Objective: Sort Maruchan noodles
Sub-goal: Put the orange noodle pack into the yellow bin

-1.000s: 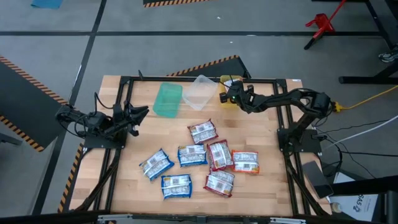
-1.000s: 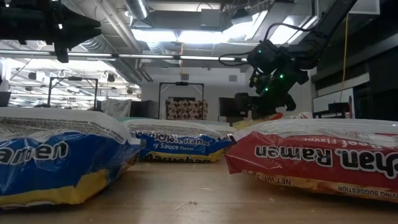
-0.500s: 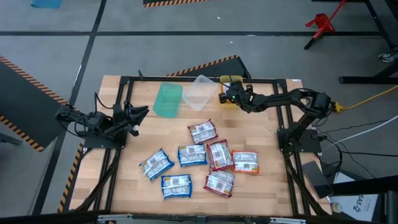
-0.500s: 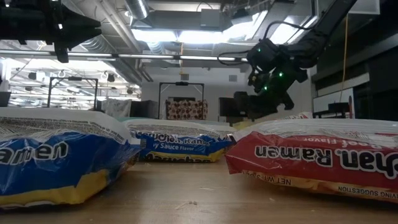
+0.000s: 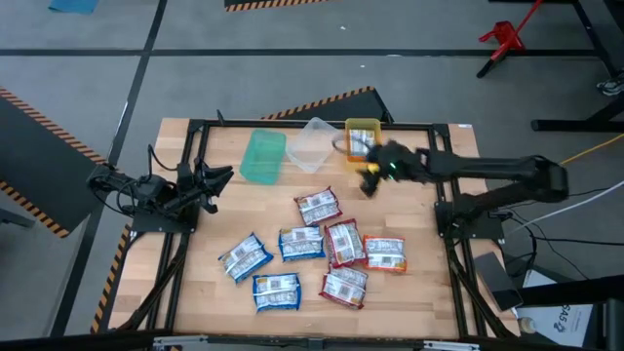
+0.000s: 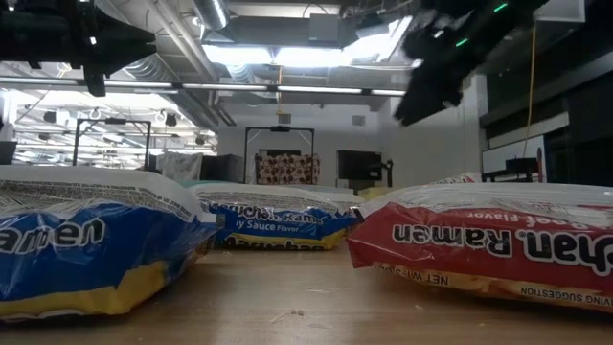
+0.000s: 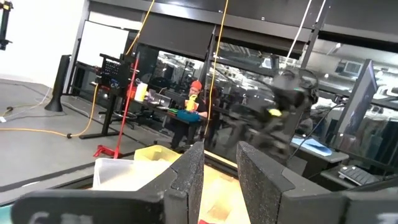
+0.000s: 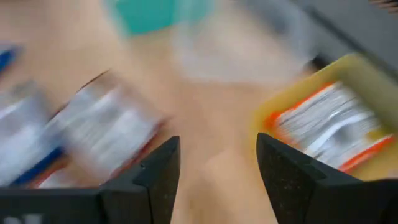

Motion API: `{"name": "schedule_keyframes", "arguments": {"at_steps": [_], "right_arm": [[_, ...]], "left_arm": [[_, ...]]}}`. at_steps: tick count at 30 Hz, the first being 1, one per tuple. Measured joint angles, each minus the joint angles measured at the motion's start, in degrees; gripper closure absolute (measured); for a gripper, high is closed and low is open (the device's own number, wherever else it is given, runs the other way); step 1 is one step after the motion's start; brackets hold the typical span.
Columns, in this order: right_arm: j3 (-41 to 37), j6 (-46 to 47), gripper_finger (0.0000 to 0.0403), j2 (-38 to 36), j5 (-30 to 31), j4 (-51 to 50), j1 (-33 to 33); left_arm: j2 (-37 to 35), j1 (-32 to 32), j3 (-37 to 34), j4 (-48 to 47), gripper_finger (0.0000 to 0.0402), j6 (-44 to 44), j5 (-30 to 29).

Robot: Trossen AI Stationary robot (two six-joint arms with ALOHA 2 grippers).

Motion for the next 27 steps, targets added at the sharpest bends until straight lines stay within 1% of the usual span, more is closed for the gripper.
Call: {"name": "schedule_keyframes", "arguments": {"at_steps": [3, 6, 10, 13, 15, 17, 23, 27], "right_arm": [[-3.7, 5.3, 0.0193, -6.5, -0.5, -1.8, 8.9], [-8.4, 11.7, 0.0185, -11.2, 2.5, -0.5, 19.6], [-14.0, 19.8, 0.018, -12.9, 12.1, 3.5, 33.0], [-16.3, 24.7, 0.018, -11.8, 18.1, 5.1, 40.0], [-16.6, 27.5, 0.018, -10.3, 20.8, 5.2, 43.0], [-16.6, 28.9, 0.018, -8.8, 22.1, 5.2, 45.5], [-16.6, 30.4, 0.018, -1.5, 22.2, 5.3, 50.7], [-16.6, 32.4, 0.018, 3.7, 24.1, 5.4, 52.7]], "left_arm": [[0.0, 0.0, 0.0, 0.0, 0.0311, 0.3, 0.0], [0.0, 0.0, 0.0, 0.0, 0.0311, 0.5, 0.0], [0.0, 0.0, 0.0, 0.0, 0.0311, 0.5, 0.0], [0.0, 0.0, 0.0, 0.0, 0.0311, 0.4, 0.0], [0.0, 0.0, 0.0, 0.0, 0.0311, 0.3, 0.0], [0.0, 0.0, 0.0, 0.0, 0.0311, 0.2, -0.2], [0.0, 0.0, 0.0, 0.0, 0.0311, 0.3, -0.5], [0.0, 0.0, 0.0, -0.1, 0.0311, 0.2, -0.6]]}}
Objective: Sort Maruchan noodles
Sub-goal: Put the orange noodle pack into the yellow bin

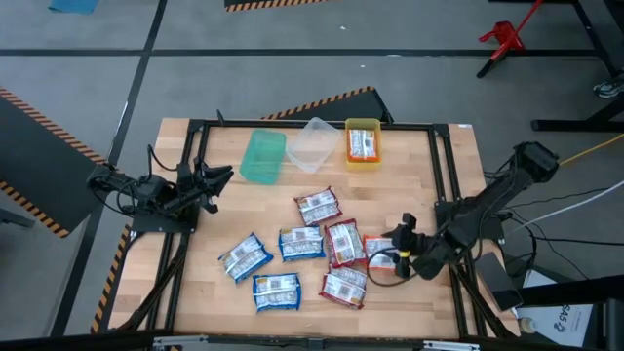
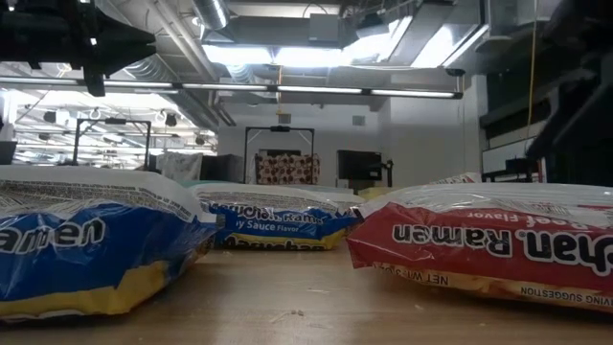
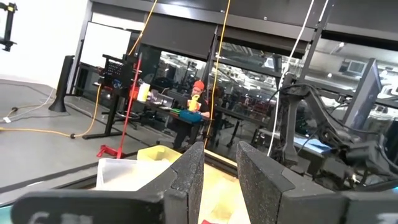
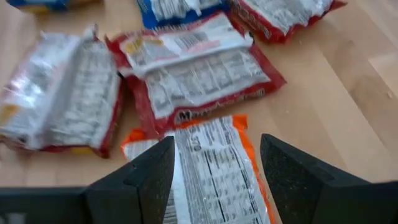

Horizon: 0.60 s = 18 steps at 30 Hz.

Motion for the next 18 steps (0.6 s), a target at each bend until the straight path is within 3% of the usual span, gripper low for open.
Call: {"name": "schedule_keyframes", "arguments": {"at_steps": [10, 18], "right_arm": [[0.0, 1.7, 0.018, 9.1, 3.7, 6.1, 4.8], [0.1, 4.8, 0.018, 15.1, 7.1, 5.1, 5.1]], "left_arm": [[0.0, 0.0, 0.0, -4.6, 0.0311, -3.7, -0.9], [0.0, 0.0, 0.0, -5.6, 0.0311, -4.8, -1.0]]}}
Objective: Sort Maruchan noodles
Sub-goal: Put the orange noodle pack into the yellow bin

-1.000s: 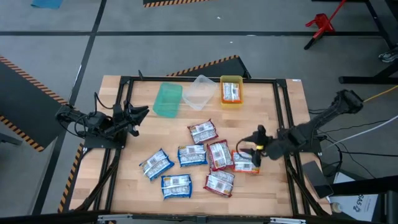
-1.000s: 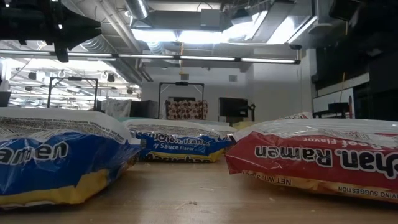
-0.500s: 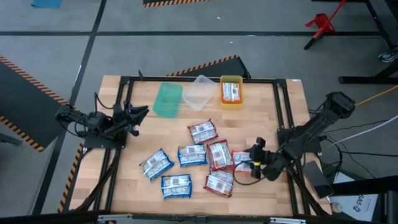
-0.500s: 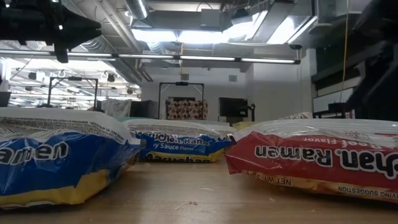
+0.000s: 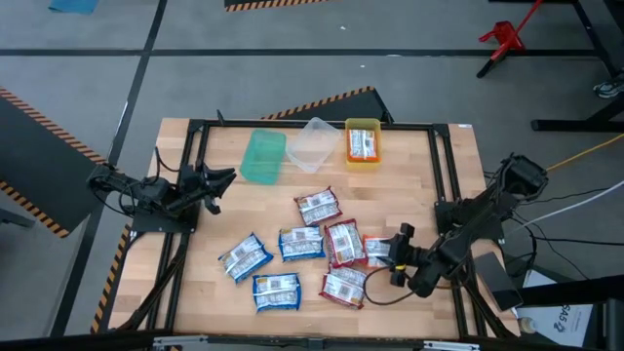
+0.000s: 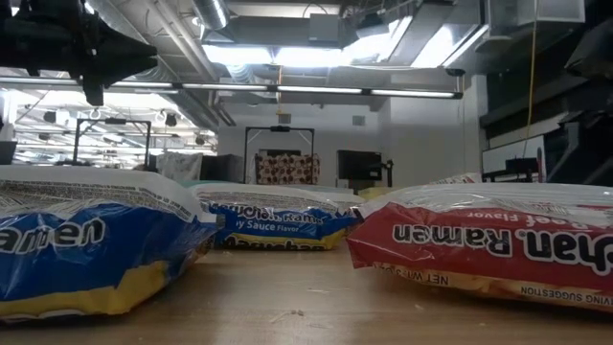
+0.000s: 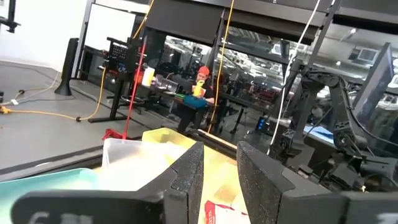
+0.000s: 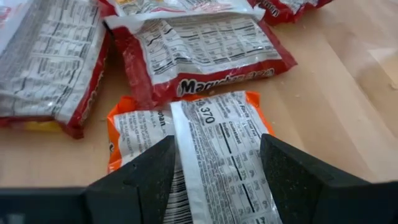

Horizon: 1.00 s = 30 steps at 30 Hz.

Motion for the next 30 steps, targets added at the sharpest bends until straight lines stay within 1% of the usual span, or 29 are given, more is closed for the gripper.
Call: {"name": "schedule_keyframes", "arguments": {"at_steps": [4, 7, 10, 16, 18, 22, 24, 30], "right_arm": [[0.2, 2.6, 0.0182, 2.3, 1.0, 0.8, 0.1], [0.1, 4.8, 0.0204, 2.9, 0.5, 0.7, 0.1], [0.1, 5.2, 0.0248, 2.9, -0.1, 0.7, 0.1], [0.1, 5.1, 0.0369, 3.0, -0.2, 0.2, 0.1], [0.0, 5.0, 0.0393, 3.0, -0.3, 0.1, 0.1], [0.0, 6.4, 0.0391, 3.0, 0.1, 0.1, 0.0], [0.0, 8.4, 0.0399, 3.1, 1.2, -0.1, 0.0], [-0.2, 15.1, 0.0402, 1.6, 3.2, -2.3, -1.1]], "left_arm": [[0.0, 0.0, 0.0, 0.0, 0.0311, 0.0, -0.1], [0.0, 0.0, 0.0, -0.2, 0.0311, 0.0, -0.1], [0.0, 0.0, 0.0, -0.2, 0.0311, 0.0, -0.1], [0.0, 0.0, 0.0, -0.2, 0.0311, 0.0, -0.1], [0.0, 0.0, 0.0, -0.2, 0.0311, 0.0, -0.1], [0.0, 0.0, 0.0, -0.3, 0.0311, 0.0, -0.1], [0.0, 0.0, 0.0, -0.3, 0.0311, 0.0, -0.1], [0.0, 0.0, 0.0, -0.3, 0.0311, 0.0, -0.1]]}}
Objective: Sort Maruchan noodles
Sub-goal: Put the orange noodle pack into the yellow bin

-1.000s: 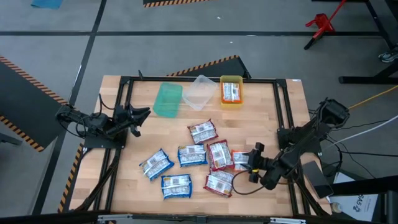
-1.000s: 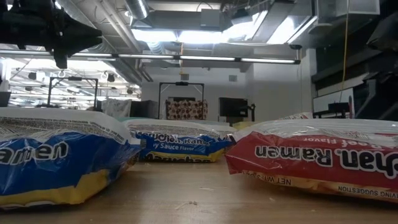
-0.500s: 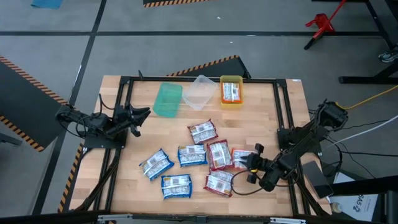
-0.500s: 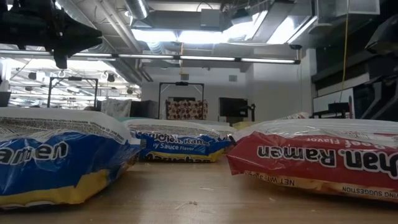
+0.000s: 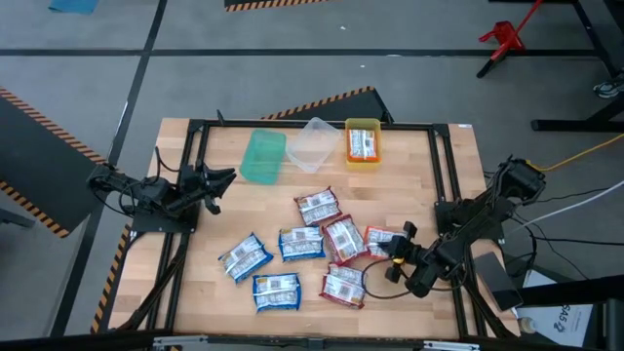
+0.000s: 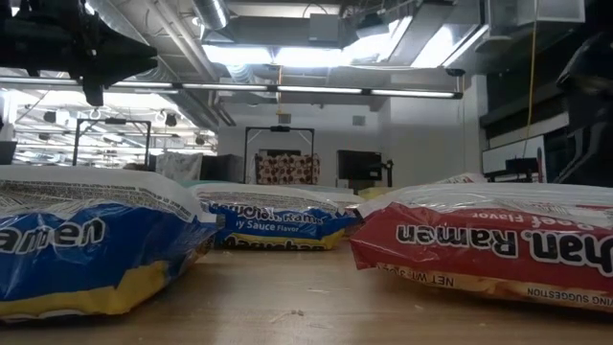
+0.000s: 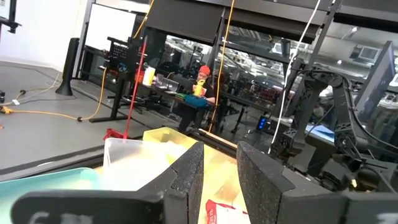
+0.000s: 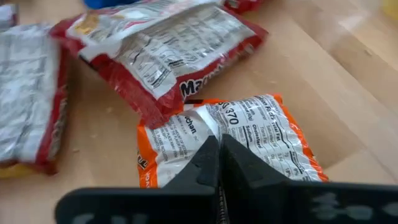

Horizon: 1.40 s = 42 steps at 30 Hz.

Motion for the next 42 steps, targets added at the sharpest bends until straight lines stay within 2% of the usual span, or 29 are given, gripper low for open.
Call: {"name": "schedule_keyframes", "arguments": {"at_steps": [10, 17, 21, 24, 27, 30, 33, 37, 39, 42], "right_arm": [[0.1, 1.9, 0.0403, -5.2, 4.4, -0.8, -9.0], [0.2, -4.4, 0.0403, -8.9, 4.4, -0.2, -15.6], [0.2, -12.3, 0.0402, -10.8, -0.7, -0.1, -16.1], [0.2, -18.1, 0.039, -12.5, -9.6, -0.1, -16.1], [0.3, -22.1, 0.0353, -13.6, -17.2, -0.1, -16.1], [0.3, -25.1, 0.029, -13.6, -20.7, -1.7, -16.1], [-0.1, -28.4, 0.0213, -13.3, -19.7, -2.5, -16.1], [-1.7, -28.9, 0.0123, -13.3, -14.8, -2.8, -16.1], [-3.0, -27.9, 0.0099, -13.3, -14.3, -2.6, -16.1], [-5.1, -25.2, 0.0093, -13.4, -14.5, -0.6, -16.1]], "left_arm": [[0.0, 0.0, 0.0, 0.0, 0.0311, 0.3, 0.0], [0.0, 0.0, 0.0, 0.0, 0.0311, 0.5, 0.0], [0.0, 0.0, 0.0, 0.0, 0.0311, 0.5, 0.0], [0.0, 0.0, 0.0, -0.2, 0.0311, 0.5, 0.0], [0.0, 0.0, 0.0, -0.7, 0.0311, 0.5, 0.0], [0.0, 0.0, 0.0, -1.4, 0.0311, 0.5, 0.0], [0.0, 0.0, 0.0, -1.6, 0.0311, 0.5, 0.1], [0.0, 0.0, 0.0, -2.1, 0.0311, 0.5, 0.1], [0.0, 0.0, 0.0, -2.6, 0.0311, 0.4, 0.0], [0.0, 0.0, 0.0, -2.9, 0.0311, 0.4, 0.0]]}}
